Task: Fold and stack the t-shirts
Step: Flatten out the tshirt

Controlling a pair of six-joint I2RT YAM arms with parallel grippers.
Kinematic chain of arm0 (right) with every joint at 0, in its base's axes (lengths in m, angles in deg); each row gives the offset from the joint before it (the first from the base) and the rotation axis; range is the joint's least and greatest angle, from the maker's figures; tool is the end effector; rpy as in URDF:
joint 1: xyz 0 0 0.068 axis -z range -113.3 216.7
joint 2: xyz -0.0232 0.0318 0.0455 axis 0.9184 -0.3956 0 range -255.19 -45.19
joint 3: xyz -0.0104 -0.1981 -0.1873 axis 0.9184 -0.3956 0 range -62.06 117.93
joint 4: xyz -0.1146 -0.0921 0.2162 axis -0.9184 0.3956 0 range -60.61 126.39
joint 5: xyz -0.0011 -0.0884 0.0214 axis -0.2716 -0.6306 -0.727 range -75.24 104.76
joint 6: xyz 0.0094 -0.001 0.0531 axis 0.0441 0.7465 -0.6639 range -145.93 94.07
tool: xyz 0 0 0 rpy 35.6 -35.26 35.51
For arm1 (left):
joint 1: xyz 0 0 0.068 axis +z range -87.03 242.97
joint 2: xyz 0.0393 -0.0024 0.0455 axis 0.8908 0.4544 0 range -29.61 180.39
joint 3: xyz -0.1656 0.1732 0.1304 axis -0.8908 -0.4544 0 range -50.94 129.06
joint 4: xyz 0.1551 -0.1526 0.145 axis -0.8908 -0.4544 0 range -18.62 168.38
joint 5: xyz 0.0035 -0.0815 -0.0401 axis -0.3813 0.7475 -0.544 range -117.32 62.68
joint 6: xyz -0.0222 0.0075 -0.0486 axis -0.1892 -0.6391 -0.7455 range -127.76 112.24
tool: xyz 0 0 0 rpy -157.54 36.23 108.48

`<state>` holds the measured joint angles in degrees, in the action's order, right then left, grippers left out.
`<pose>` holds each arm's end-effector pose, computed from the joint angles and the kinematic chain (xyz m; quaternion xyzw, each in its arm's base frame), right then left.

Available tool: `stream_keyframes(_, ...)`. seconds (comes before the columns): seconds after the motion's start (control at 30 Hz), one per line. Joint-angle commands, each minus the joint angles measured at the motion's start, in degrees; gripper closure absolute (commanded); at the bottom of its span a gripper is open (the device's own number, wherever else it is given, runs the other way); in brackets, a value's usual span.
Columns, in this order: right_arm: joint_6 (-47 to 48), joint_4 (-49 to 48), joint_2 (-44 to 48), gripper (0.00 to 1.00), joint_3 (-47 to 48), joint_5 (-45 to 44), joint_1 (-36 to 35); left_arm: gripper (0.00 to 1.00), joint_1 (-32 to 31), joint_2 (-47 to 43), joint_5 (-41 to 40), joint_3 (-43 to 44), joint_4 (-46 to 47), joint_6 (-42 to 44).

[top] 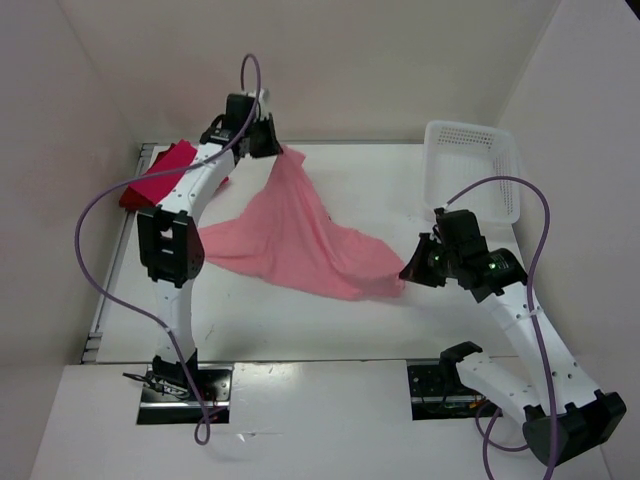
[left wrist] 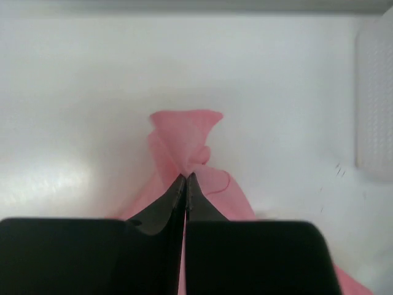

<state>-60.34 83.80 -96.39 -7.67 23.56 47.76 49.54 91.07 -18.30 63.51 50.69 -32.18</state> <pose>0.1536 0.0584 0.3076 0.1014 0.9354 0.2132 0.2633 0.4805 -0.1205 0.3126 -0.0475 0.8793 -0.2177 0.4208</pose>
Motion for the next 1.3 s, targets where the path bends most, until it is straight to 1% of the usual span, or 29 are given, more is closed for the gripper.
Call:
stream_keyframes(0.0, -0.7, -2.8, 0.1, 0.99, 1.9, 0.0, 0.5, 1.0, -0.1, 4.0, -2.9, 11.3, -1.3, 0.4)
stream_keyframes(0.03, -0.7, -2.8, 0.1, 0.99, 1.9, 0.0, 0.5, 0.92, -0.1, 4.7, -3.5, 11.8, -0.3, 0.4)
stream_keyframes(0.07, -0.7, -2.8, -0.4, 0.99, 1.9, 0.0, 0.5, 0.53, -0.1, 5.6, -3.5, 11.8, 0.5, 0.4)
stream_keyframes(0.1, -0.7, -3.3, -0.4, 0.99, 1.9, 0.0, 0.5, 0.33, -0.1, 8.1, -3.5, 13.9, 0.5, 1.1)
stream_keyframes(0.17, -0.7, -3.3, -0.4, 0.99, 1.9, 0.0, 0.5, 0.0, -0.1, 8.9, -3.0, 14.0, 0.5, 1.1)
stream_keyframes(0.23, -0.7, -3.3, -0.9, 0.99, 2.5, 0.0, 0.5, 0.0, -0.1, 6.5, -4.0, 9.1, 1.5, 1.1)
stream_keyframes(0.27, -0.7, -3.3, -0.9, 0.99, 2.5, 0.0, 0.5, 0.0, -0.1, 0.8, -4.8, 4.7, 5.6, 1.1)
stream_keyframes(0.3, -0.7, -3.3, -0.9, 0.99, 2.5, 0.0, 0.5, 0.0, -0.1, -2.7, -6.7, -4.9, 7.5, 1.1)
stream_keyframes(0.33, -0.7, -3.3, -0.9, 0.99, 2.5, -0.5, 0.5, 0.0, 0.7, -9.1, -7.5, -9.4, 8.6, 1.1)
stream_keyframes(0.4, -0.7, -3.9, -0.9, 0.99, 1.9, -0.5, 0.5, 0.0, 1.9, -15.5, -9.8, -18.2, 9.1, 0.6)
stream_keyframes(0.43, -0.7, -3.9, -0.9, 0.99, 1.9, 0.1, 0.5, 0.0, 3.6, -21.7, -10.3, -28.0, 9.1, -0.4)
stream_keyframes(0.47, -0.7, -4.7, -0.9, 0.99, 1.2, 0.7, 1.0, 0.0, 4.5, -24.9, -10.3, -32.9, 9.8, -1.7)
stream_keyframes(0.5, -0.2, -4.7, -0.9, 0.99, 1.2, 0.7, 1.0, 0.0, 5.8, -27.6, -10.3, -37.7, 9.8, -4.8)
stream_keyframes(0.53, -0.2, -5.3, -0.9, 0.99, 1.2, 0.7, 1.0, 0.07, 7.8, -32.3, -8.9, -46.3, 10.5, -6.4)
stream_keyframes(0.6, 0.3, -5.8, -1.5, 0.99, 1.2, 0.7, 1.0, 0.17, 9.9, -35.9, -7.0, -53.0, 10.5, -11.2)
stream_keyframes(0.63, 1.2, -5.8, -1.5, 0.99, 1.2, 0.7, 1.0, 0.2, 11.9, -36.7, -5.6, -55.9, 11.2, -12.7)
stream_keyframes(0.67, 1.7, -5.8, -2.1, 0.99, 1.9, 0.7, 1.0, 0.23, 13.1, -37.3, -4.6, -61.1, 11.9, -14.2)
stream_keyframes(0.73, 1.7, -5.8, -2.7, 0.99, 2.6, 0.7, 1.0, 0.28, 15.5, -37.9, -3.9, -65.3, 13.8, -18.8)
stream_keyframes(0.77, 1.7, -5.8, -2.7, 0.99, 2.6, 0.7, 1.0, 0.28, 17.3, -38.8, -3.4, -67.2, 15.0, -19.9)
stream_keyframes(0.8, 2.2, -5.8, -2.7, 0.99, 2.7, 0.7, 1.0, 0.28, 18.0, -40.2, -3.4, -70.1, 17.7, -22.0)
stream_keyframes(0.83, 2.2, -5.8, -2.7, 0.99, 2.7, 0.7, 1.0, 0.28, 18.0, -40.9, -4.3, -71.0, 18.8, -22.8)
stream_keyframes(0.9, 2.2, -5.8, -2.7, 0.99, 2.7, 1.2, 1.0, 0.28, 18.6, -40.9, -4.3, -71.0, 20.5, -23.3)
stream_keyframes(1.07, 2.2, -5.8, -2.1, 0.99, 2.7, 1.7, 1.0, 0.28, 18.6, -34.7, -2.9, -70.5, 22.9, -26.4)
stream_keyframes(1.17, 1.7, -5.8, -1.5, 0.99, 2.7, 2.3, 1.0, 0.28, 18.6, -32.9, -2.9, -72.2, 28.1, -27.5)
stream_keyframes(1.2, 1.7, -5.8, -1.5, 0.99, 2.7, 2.3, 1.0, 0.29, 18.6, -31.7, -2.3, -72.2, 28.9, -27.5)
stream_keyframes(1.27, 1.7, -6.3, -1.5, 0.99, 2.7, 2.8, 1.0, 0.38, 18.6, -28.1, -2.3, -69.9, 28.9, -26.3)
